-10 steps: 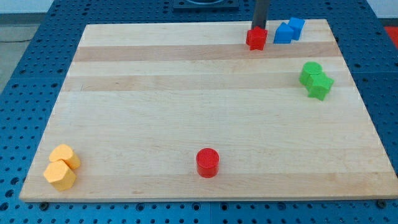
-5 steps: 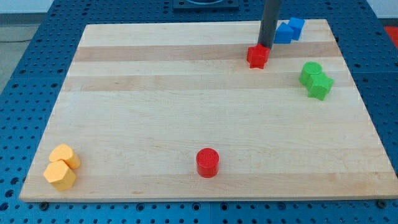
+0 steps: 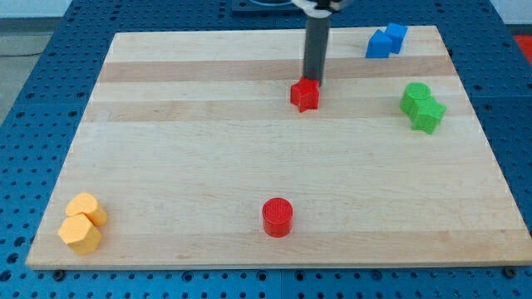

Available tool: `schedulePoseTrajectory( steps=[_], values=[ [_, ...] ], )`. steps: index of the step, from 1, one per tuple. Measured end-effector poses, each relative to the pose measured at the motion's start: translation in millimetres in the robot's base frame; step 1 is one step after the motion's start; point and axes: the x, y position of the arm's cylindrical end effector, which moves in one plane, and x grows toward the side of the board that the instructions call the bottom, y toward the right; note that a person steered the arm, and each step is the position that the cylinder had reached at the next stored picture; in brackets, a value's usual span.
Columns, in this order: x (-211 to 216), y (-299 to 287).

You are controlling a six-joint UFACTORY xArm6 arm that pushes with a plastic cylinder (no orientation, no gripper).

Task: Drag the red star to the left side of the red circle

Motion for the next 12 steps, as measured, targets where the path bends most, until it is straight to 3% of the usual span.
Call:
schedulePoseTrajectory(
  steps=[5,8,12],
  values=[
    [61.7,-17.7],
    [72.6,4.3],
    [132.5,-34.4]
  ],
)
